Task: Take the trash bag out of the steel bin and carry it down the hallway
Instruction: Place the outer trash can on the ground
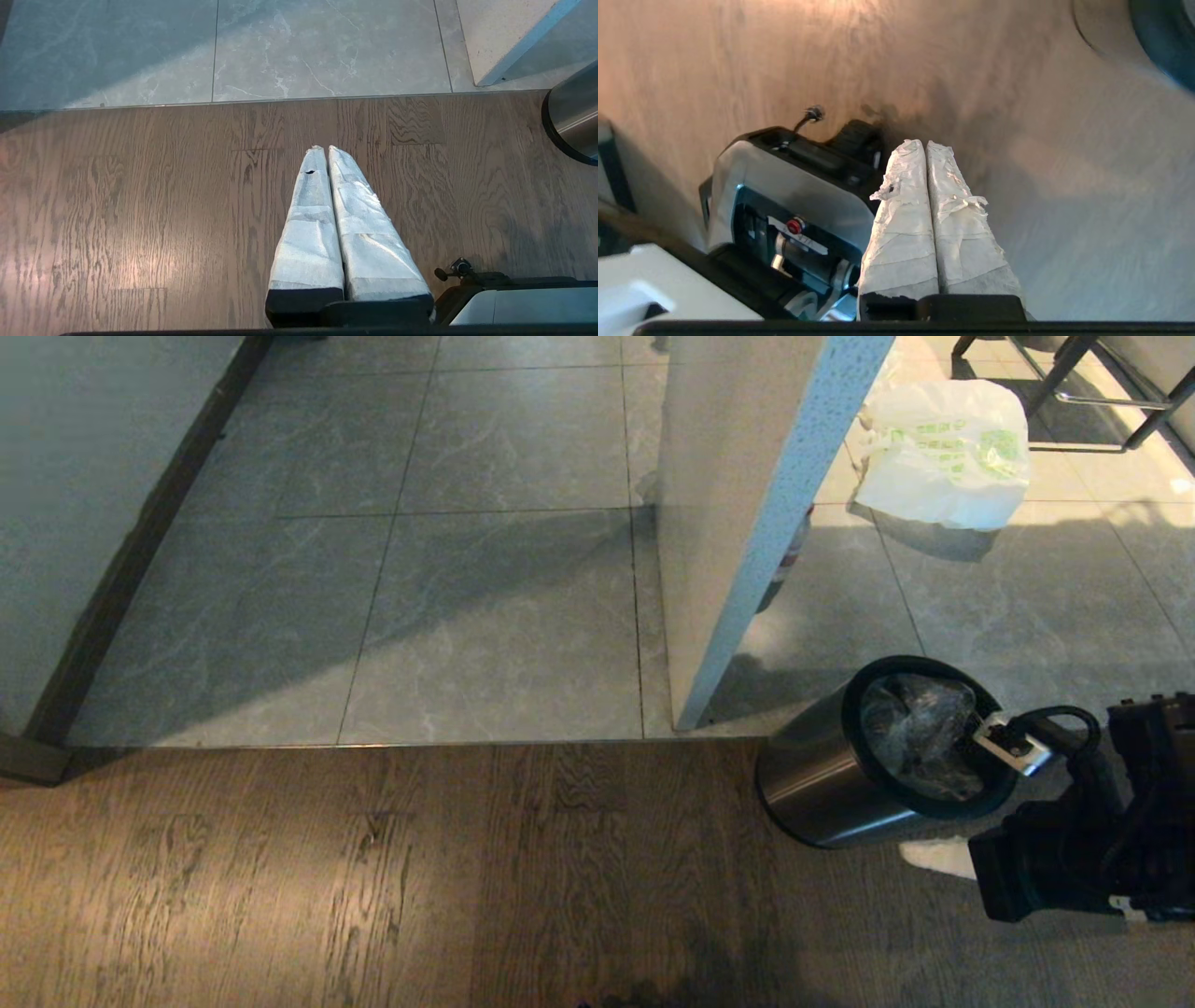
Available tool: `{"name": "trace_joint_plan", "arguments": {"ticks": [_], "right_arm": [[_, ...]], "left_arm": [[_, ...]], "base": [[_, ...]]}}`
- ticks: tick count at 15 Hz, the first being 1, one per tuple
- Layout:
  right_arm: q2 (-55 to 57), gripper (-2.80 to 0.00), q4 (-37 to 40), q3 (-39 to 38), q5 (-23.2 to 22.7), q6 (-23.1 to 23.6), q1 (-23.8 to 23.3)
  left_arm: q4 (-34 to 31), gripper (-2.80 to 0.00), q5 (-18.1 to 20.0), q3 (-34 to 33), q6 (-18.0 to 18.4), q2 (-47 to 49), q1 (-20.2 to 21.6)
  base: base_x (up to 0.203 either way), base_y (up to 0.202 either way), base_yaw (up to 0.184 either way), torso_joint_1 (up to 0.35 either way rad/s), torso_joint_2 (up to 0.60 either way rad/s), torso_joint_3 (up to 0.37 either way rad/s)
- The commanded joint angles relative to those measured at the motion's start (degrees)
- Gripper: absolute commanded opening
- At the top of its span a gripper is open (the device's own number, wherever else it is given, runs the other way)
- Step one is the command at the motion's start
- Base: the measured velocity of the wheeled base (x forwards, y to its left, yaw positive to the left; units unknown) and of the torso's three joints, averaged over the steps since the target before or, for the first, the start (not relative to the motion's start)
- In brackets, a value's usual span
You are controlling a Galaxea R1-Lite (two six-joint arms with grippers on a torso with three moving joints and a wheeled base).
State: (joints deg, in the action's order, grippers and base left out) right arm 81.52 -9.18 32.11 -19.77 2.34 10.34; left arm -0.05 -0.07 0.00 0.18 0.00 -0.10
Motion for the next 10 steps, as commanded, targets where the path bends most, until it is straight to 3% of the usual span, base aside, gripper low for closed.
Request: {"name": "trace_joint_plan", "arguments": {"ticks": [1,2,3,6,10], "right_arm": [[2.60,-2.80,-1.53,0.12,-0.38,1.71,0.20],[4.43,-2.80,-4.08,-0.33,-0.28,2.85,0.02],[6.80,0.00,-7.05,-0.64,-0.12,3.43,-0.86],[13.35,0.00,-10.59,1.20,0.00,4.80,-4.48],[19.31,0.00,-10.79,10.37,2.08,6.58,-8.28]], "left_arm": [[-0.04,-2.80,-0.01,0.00,0.00,0.00,0.01],[-0.04,-2.80,-0.01,0.00,0.00,0.00,0.01],[-0.04,-2.80,-0.01,0.00,0.00,0.00,0.01],[0.04,-2.80,-0.01,0.00,0.00,0.00,0.01],[-0.04,-2.80,-0.01,0.00,0.00,0.00,0.01]], "base": [[0.000,0.000,0.000,0.000,0.00,0.000],[0.000,0.000,0.000,0.000,0.00,0.000],[0.000,0.000,0.000,0.000,0.00,0.000],[0.000,0.000,0.000,0.000,0.00,0.000],[0.000,0.000,0.000,0.000,0.00,0.000]]}}
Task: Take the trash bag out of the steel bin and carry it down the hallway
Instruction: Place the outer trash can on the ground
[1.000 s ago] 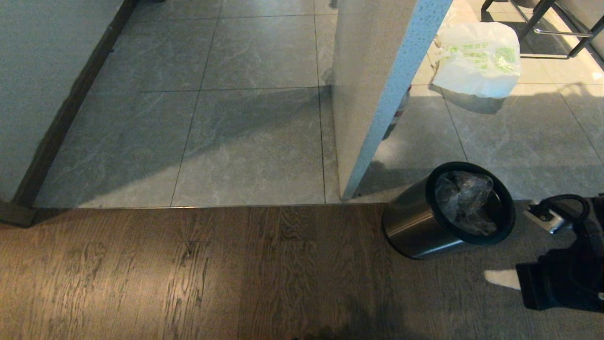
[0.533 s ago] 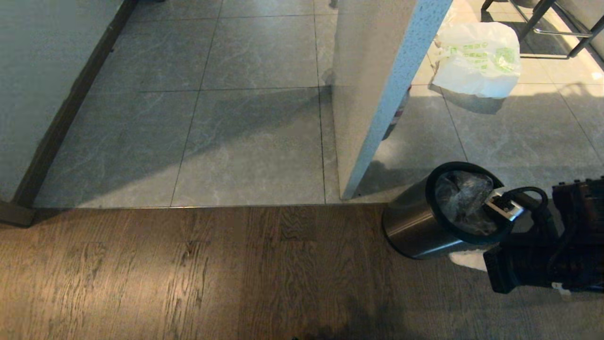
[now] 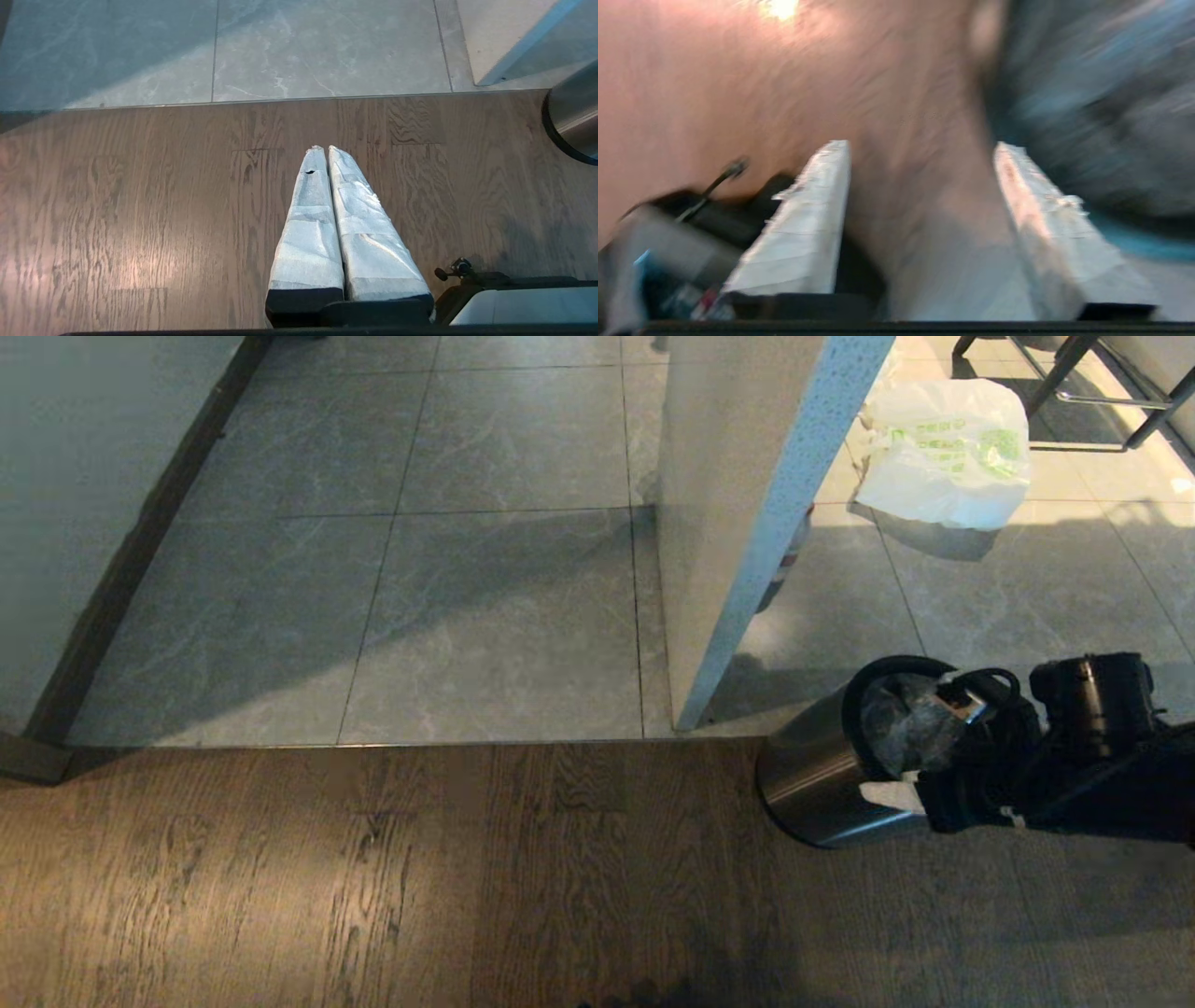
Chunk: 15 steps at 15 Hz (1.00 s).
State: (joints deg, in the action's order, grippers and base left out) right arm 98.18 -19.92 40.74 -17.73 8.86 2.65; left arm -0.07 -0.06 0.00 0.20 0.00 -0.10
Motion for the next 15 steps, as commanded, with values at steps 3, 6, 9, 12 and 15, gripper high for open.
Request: {"name": "trace_joint_plan", "arguments": {"ticks": [3,6,9,12,15], "right_arm": [[2.10,0.00,0.11,2.23,0.57,0.01,-0.80],[4.25,0.00,-2.20,2.10,0.78,0.02,-0.97],[9.48,0.00,-7.30,3.93,0.85,0.02,-0.91],[12.47,0.00,-8.90,6.51,0.48,0.09,-0.83],[15.29,0.00,-10.22,8.16,0.49,0.10,-0.54]], "left_arm": [[0.03,-2.80,-0.02,0.00,-0.02,0.00,0.01],[-0.01,-2.80,-0.02,0.00,-0.02,0.00,0.01],[0.07,-2.80,-0.02,0.00,-0.02,0.00,0.01],[-0.01,-2.80,-0.02,0.00,-0.02,0.00,0.01],[-0.01,-2.80,-0.02,0.00,-0.02,0.00,0.01]], "base": [[0.000,0.000,0.000,0.000,0.00,0.000],[0.000,0.000,0.000,0.000,0.00,0.000],[0.000,0.000,0.000,0.000,0.00,0.000],[0.000,0.000,0.000,0.000,0.00,0.000],[0.000,0.000,0.000,0.000,0.00,0.000]]}}
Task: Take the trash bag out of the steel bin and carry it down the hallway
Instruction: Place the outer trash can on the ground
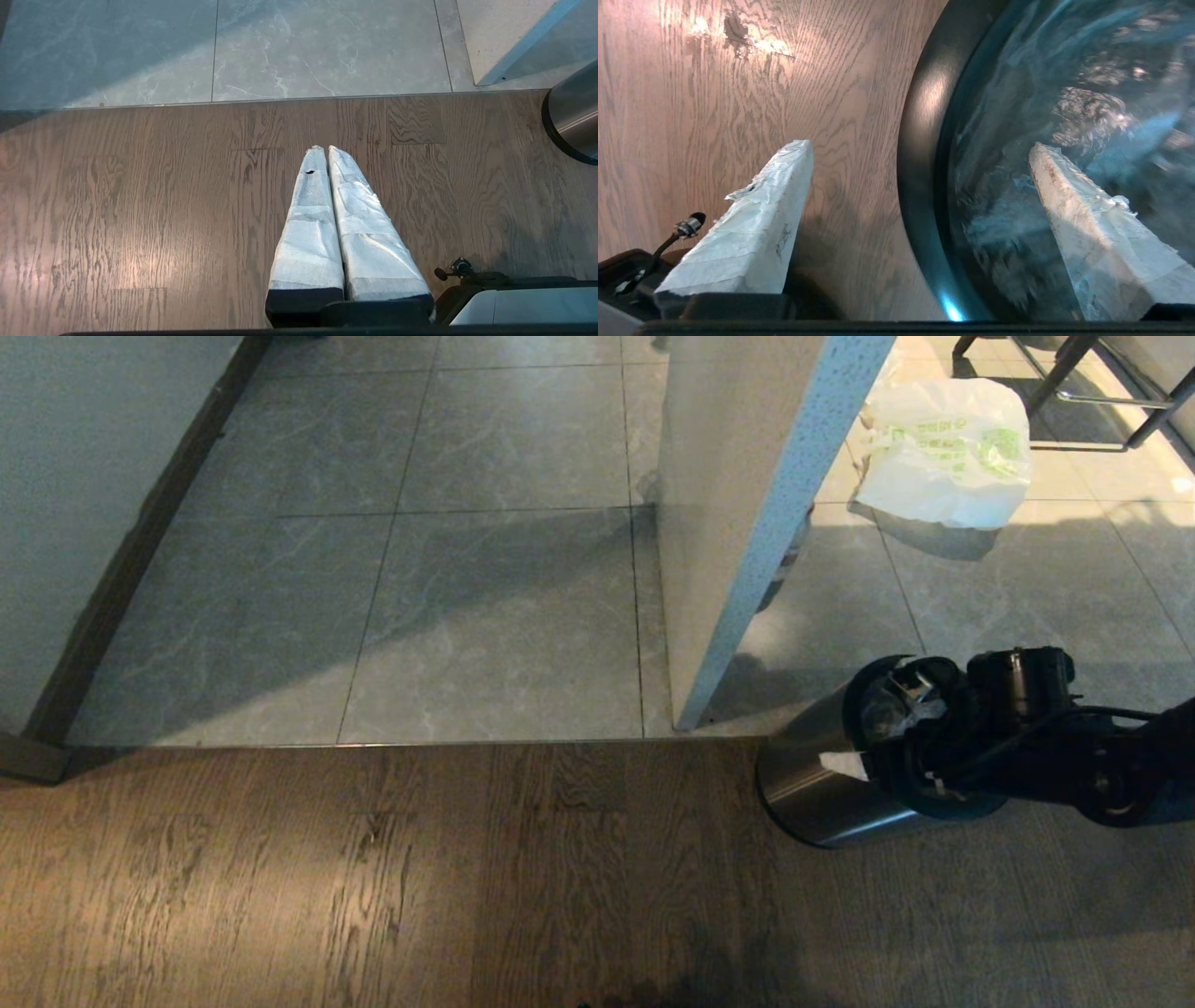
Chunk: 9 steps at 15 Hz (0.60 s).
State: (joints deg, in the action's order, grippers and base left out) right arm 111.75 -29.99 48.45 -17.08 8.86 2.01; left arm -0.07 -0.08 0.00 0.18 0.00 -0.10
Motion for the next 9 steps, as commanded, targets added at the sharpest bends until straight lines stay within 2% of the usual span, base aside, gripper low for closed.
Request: {"name": "trace_joint_plan", "arguments": {"ticks": [1,4,9], "right_arm": [[2.73,0.00,-1.11,0.98,-0.15,-0.01,0.17],[5.46,0.00,-4.96,1.98,-0.15,-0.07,0.36],[7.58,0.00,-6.23,2.44,0.20,0.10,0.36]], "left_arm": [[0.05,-2.80,0.00,0.00,0.04,0.00,0.01],[-0.01,-2.80,0.00,0.00,-0.01,0.00,0.01],[-0.01,-2.80,0.00,0.00,-0.01,0.00,0.01]], "base": [[0.000,0.000,0.000,0.000,0.00,0.000],[0.000,0.000,0.000,0.000,0.00,0.000],[0.000,0.000,0.000,0.000,0.00,0.000]]}}
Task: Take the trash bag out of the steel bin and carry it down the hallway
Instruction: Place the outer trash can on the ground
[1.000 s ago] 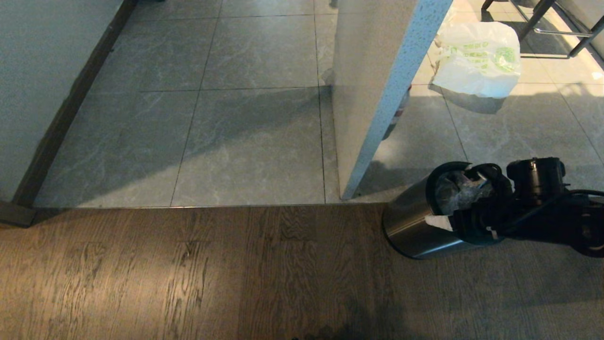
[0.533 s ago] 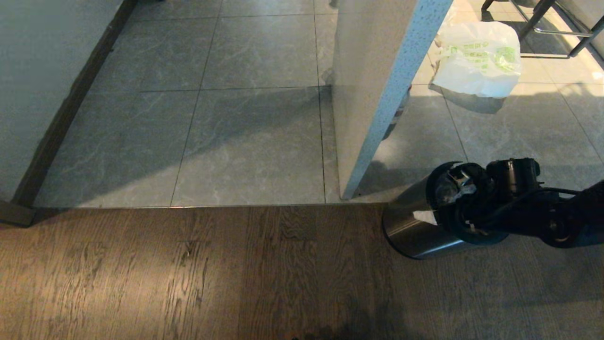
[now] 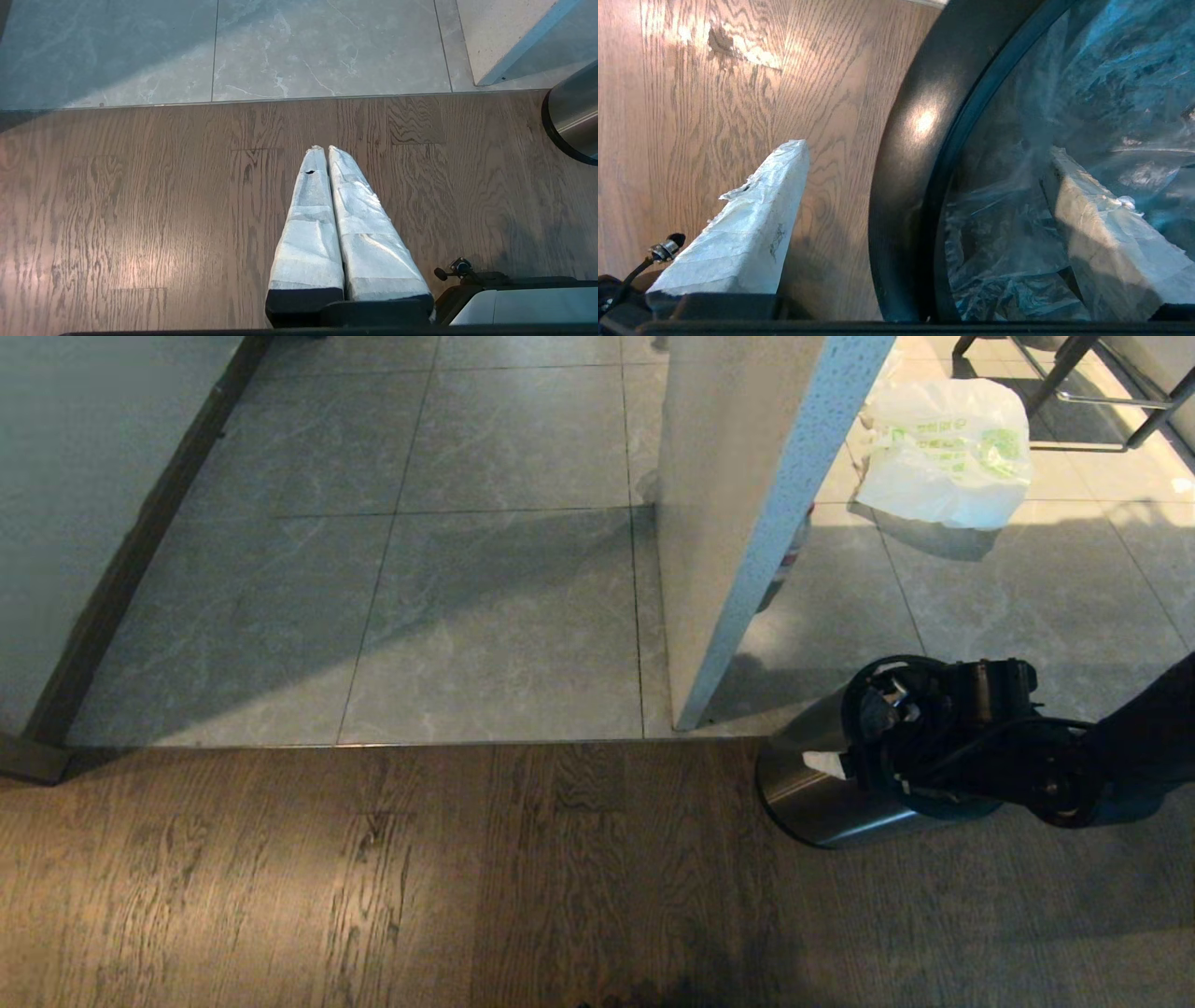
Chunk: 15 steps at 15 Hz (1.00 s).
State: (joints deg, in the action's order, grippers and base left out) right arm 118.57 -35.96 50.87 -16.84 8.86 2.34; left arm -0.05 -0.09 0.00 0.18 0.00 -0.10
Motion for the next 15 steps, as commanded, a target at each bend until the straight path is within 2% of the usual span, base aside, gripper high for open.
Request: {"name": "trace_joint_plan", "arguments": {"ticks": [1,2,7,15], "right_arm": [[0.93,0.00,-0.41,-0.05,-0.20,0.10,0.03],[1.16,-2.80,-0.42,0.11,-0.22,0.10,0.03],[-0.04,-2.80,0.02,0.29,0.05,0.89,0.03],[-8.00,-2.80,1.15,-2.86,0.01,1.21,-0.31]], "left_arm": [[-0.04,-2.80,0.00,0.00,-0.01,0.00,0.01],[-0.04,-2.80,0.00,0.00,-0.01,0.00,0.01],[-0.04,-2.80,0.00,0.00,-0.01,0.00,0.01],[-0.04,-2.80,0.00,0.00,-0.01,0.00,0.01]], "base": [[0.000,0.000,0.000,0.000,0.00,0.000],[0.000,0.000,0.000,0.000,0.00,0.000],[0.000,0.000,0.000,0.000,0.00,0.000],[0.000,0.000,0.000,0.000,0.00,0.000]]}}
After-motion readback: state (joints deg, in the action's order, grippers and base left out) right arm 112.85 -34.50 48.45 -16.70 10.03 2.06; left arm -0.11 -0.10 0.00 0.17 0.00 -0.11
